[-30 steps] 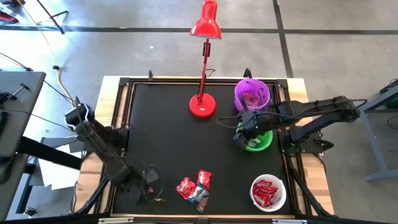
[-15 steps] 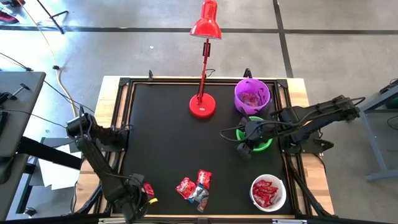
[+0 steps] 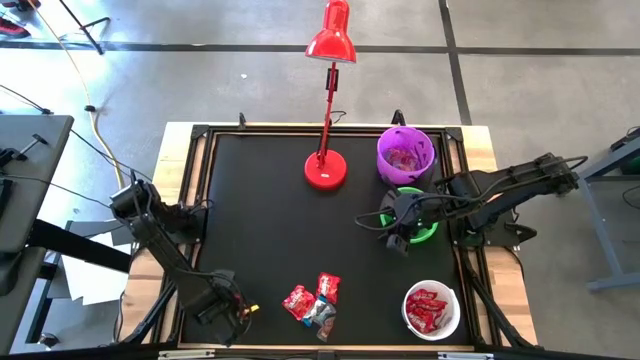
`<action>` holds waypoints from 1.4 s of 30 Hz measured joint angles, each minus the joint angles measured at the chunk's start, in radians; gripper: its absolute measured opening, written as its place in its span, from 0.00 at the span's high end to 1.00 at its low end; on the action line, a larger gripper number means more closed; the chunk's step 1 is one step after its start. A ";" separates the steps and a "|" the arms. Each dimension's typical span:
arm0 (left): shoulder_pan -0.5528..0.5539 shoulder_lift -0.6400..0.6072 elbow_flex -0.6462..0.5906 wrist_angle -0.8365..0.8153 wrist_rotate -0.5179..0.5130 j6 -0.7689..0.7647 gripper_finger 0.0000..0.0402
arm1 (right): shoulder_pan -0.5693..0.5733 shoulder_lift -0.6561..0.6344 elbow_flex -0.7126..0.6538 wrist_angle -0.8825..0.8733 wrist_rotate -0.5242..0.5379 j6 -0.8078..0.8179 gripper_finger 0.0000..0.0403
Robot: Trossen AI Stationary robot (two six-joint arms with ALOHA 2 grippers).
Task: Organize candy in baskets
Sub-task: Put the white chocolate bar into the green bucket
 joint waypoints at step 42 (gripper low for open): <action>-0.049 0.197 -0.010 0.027 -0.016 -0.033 0.67 | -0.002 0.000 0.000 0.044 0.007 0.040 0.72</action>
